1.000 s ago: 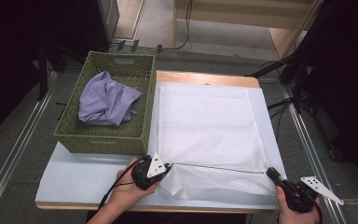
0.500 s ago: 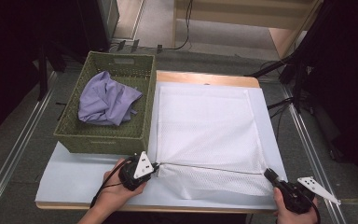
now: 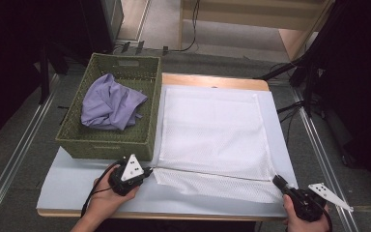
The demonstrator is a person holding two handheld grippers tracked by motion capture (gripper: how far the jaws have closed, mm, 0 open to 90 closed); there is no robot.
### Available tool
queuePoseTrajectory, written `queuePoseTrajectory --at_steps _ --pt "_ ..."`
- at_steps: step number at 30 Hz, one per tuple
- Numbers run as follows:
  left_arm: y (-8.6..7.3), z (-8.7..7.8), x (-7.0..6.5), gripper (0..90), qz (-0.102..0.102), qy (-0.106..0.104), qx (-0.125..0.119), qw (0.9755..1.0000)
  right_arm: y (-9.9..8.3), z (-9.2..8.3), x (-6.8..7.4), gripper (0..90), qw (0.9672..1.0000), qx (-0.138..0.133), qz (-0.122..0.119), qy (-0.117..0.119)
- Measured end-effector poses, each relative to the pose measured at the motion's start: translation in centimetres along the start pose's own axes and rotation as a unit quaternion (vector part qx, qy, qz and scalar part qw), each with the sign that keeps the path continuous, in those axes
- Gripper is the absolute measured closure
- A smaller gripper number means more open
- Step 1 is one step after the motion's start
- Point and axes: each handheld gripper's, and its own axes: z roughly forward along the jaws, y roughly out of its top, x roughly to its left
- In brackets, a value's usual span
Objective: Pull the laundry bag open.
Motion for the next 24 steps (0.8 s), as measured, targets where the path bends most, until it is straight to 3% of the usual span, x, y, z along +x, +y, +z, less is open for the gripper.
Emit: queuePoseTrajectory --at_steps 2,6,9,12,15,17,20,22,24 --pt "-0.3 -0.1 -0.3 88.0 0.014 -0.002 -0.002 0.9999 -0.1 0.2 0.5 88.3 0.9998 0.006 -0.017 -0.007" --pt "-0.9 -0.5 -0.1 87.4 0.0 -0.034 -0.024 0.9991 -0.1 0.2 0.1 87.6 1.0 0.004 -0.008 0.002" --pt "-1.3 -0.7 0.2 79.4 -0.014 -0.035 -0.023 0.999 -0.6 0.3 -0.3 81.0 0.9999 0.015 -0.004 0.006" --pt "-1.8 -1.3 0.8 67.5 -0.058 -0.039 -0.041 0.9967 -0.8 0.1 -0.5 66.5 0.9997 0.019 0.0 0.016" --pt "-1.9 -2.0 1.4 63.9 -0.089 -0.047 -0.065 0.9928 -0.6 -0.6 -0.5 60.3 0.9999 0.008 -0.011 0.01" --pt "-1.8 -2.4 1.5 65.8 -0.113 -0.055 -0.082 0.9887 -0.3 -1.0 -0.3 58.1 0.9998 -0.004 -0.02 -0.002" --pt "-1.3 -2.1 0.8 79.1 -0.122 -0.072 -0.084 0.9863 0.1 -1.5 0.5 57.0 0.9988 -0.021 -0.04 -0.02" --pt "-0.7 -1.5 -0.1 87.8 -0.12 -0.086 -0.077 0.986 0.3 -1.4 1.4 57.0 0.9979 -0.023 -0.059 -0.012" --pt "0.0 -0.7 -1.4 90.0 -0.114 -0.1 -0.069 0.9861 0.3 -0.8 2.6 57.4 0.9966 -0.015 -0.079 0.016"
